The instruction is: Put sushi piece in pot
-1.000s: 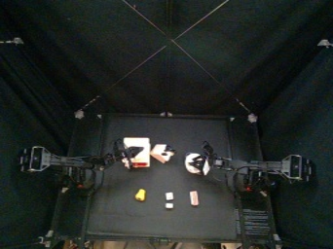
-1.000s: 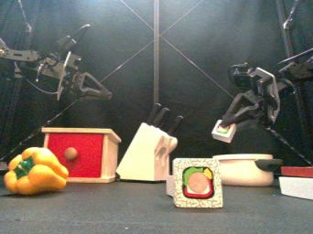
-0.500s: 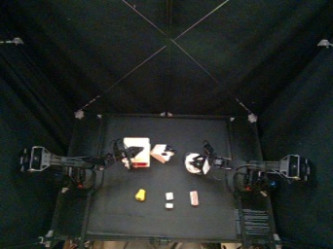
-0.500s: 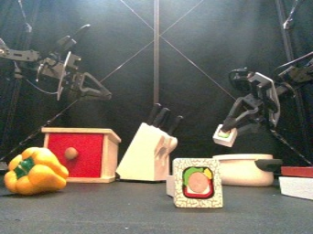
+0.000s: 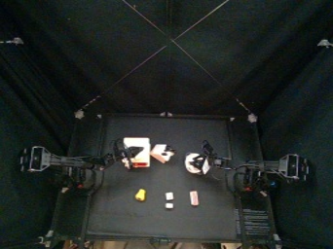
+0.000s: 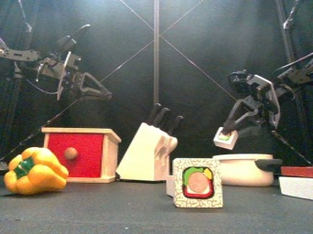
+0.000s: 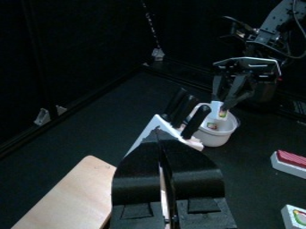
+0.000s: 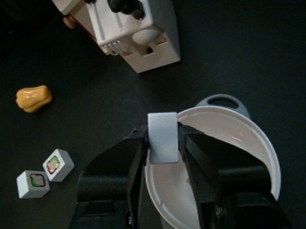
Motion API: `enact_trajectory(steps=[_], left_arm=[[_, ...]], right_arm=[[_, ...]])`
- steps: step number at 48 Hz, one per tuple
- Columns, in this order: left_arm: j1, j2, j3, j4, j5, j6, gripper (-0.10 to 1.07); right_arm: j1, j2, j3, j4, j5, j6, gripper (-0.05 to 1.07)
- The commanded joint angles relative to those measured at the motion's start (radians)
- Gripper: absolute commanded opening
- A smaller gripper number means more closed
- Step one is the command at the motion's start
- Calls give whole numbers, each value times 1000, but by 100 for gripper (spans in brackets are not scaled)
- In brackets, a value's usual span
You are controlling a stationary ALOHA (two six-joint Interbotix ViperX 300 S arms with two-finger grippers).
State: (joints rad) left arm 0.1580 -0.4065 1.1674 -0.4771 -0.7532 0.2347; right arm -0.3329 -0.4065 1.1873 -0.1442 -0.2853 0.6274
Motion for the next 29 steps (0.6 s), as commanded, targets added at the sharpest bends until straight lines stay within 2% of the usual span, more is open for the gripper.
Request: enact_trajectory(steps=[1, 12, 29], left_arm=[[-2, -5, -11, 3, -5, 2, 22], [0, -5, -11, 3, -5, 0, 22], [-2, -5, -11, 3, -5, 0, 22]], right_arm=[[-8, -8, -17, 3, -9, -3, 72], [-11, -8, -15, 3, -9, -3, 79], [-12, -6, -11, -2, -9, -3, 79]])
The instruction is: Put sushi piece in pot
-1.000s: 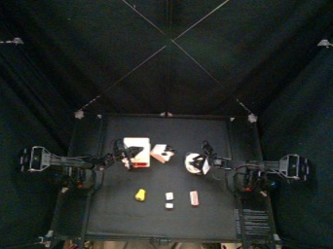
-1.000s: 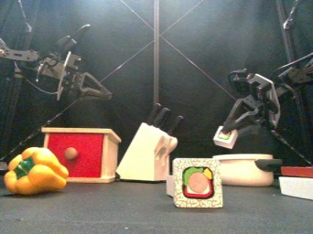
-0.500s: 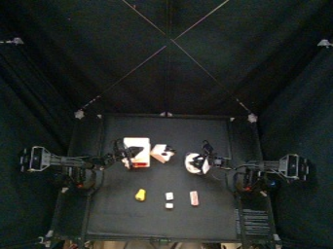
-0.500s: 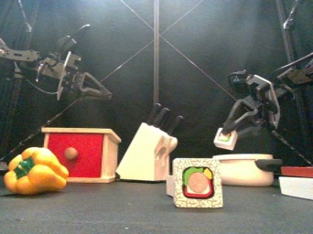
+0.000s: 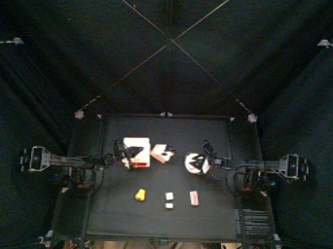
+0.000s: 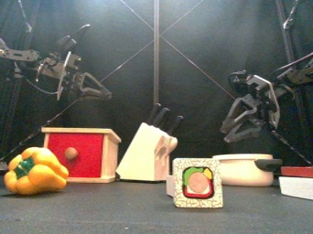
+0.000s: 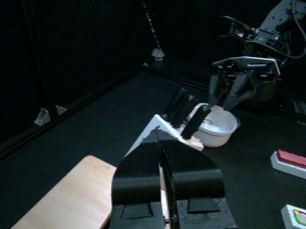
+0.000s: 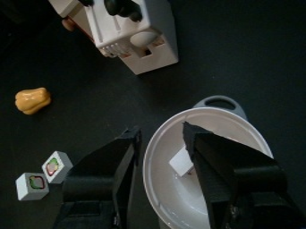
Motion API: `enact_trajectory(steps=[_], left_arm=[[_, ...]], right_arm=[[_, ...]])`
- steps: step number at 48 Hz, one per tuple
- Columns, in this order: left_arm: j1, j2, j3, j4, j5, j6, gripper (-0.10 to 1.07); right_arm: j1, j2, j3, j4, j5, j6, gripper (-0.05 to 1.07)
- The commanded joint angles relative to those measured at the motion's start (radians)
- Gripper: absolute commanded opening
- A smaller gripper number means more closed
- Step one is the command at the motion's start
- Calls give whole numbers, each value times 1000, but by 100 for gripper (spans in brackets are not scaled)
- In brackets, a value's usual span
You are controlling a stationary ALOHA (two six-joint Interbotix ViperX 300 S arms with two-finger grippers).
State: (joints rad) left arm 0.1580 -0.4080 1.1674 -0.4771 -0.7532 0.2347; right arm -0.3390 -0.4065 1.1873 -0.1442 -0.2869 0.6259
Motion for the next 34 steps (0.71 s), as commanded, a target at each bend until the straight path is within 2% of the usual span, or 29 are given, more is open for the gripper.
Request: enact_trajectory(steps=[1, 34], left_arm=[[-2, -3, -11, 5, -5, 2, 22], [-2, -3, -11, 3, -5, 0, 22]], right_arm=[[-5, -6, -12, -2, -8, -2, 79], [-5, 14, -17, -3, -5, -2, 79]])
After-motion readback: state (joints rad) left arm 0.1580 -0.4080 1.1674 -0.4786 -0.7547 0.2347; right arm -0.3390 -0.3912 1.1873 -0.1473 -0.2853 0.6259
